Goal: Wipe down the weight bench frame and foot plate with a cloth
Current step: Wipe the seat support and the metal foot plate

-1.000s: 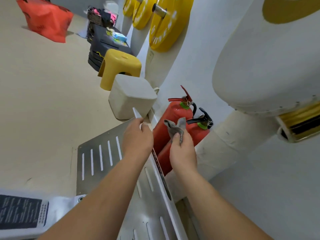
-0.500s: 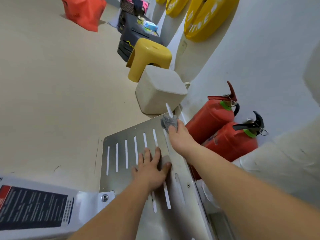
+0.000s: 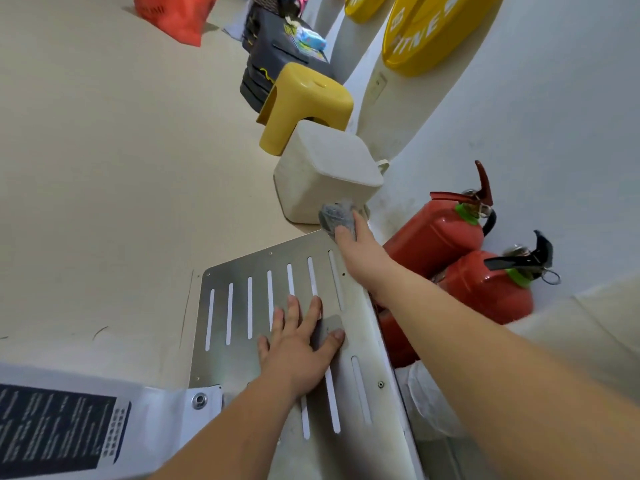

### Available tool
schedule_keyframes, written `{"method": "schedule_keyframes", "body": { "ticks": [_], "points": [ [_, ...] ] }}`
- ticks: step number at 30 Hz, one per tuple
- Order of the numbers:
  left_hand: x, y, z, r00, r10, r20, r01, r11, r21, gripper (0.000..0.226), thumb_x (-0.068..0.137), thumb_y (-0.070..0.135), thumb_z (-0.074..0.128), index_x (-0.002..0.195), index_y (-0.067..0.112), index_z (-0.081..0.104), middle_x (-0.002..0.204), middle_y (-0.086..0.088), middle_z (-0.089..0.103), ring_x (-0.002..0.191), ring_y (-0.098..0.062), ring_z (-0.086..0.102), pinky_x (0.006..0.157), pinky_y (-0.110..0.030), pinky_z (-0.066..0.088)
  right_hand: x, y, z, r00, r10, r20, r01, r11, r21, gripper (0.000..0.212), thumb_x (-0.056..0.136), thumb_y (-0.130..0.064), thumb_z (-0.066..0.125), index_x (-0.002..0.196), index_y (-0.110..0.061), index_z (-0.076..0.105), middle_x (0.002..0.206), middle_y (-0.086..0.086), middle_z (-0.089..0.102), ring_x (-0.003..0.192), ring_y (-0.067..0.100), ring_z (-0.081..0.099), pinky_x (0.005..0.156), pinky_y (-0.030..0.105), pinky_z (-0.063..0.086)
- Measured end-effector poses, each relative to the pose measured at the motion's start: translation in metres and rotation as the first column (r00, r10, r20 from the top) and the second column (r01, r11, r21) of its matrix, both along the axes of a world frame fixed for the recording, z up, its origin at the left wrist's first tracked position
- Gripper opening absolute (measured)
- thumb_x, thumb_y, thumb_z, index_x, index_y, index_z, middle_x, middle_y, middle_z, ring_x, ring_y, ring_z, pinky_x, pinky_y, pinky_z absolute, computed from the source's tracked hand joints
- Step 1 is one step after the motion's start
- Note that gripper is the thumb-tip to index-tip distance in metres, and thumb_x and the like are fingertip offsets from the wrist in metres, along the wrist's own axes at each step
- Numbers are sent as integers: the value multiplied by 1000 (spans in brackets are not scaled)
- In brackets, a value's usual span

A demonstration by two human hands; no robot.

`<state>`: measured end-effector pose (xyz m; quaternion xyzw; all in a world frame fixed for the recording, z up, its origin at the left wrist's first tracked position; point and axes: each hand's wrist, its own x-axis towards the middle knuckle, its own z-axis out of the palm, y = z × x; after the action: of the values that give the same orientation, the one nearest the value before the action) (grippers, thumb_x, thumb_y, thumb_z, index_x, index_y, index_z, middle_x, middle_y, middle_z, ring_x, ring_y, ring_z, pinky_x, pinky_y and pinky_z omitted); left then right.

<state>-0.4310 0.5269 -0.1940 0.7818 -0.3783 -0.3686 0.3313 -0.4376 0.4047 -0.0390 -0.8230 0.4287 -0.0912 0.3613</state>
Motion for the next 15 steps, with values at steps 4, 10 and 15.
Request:
{"method": "schedule_keyframes", "body": {
  "ticks": [4,10,15],
  "points": [
    [-1,-1,0,1000,2,17,-2,1000,7,77,94,80,28,157,56,-9,168,12,-26,156,-20,-22,125,-59,0,-46,37,-5,997,-64,-53,63,998,-5,57,107,-38,37,161,-36,19,164,-1,28,147,21,34,115,34,27],
    [0,-3,0,1000,-13,19,13,1000,29,76,94,80,27,156,57,-11,167,12,-28,156,-20,-23,126,-58,0,-45,41,1,973,-149,-178,159,986,41,58,106,-49,31,160,-31,22,161,8,33,144,31,37,115,44,31],
    [-2,0,-1,999,-20,31,19,1000,24,76,94,81,23,154,58,-17,166,13,-31,154,-20,-28,125,-58,-4,2,-10,3,980,-141,-143,161,976,145,67,100,-62,27,159,-31,27,162,3,34,147,26,32,122,49,25]
  ]
}}
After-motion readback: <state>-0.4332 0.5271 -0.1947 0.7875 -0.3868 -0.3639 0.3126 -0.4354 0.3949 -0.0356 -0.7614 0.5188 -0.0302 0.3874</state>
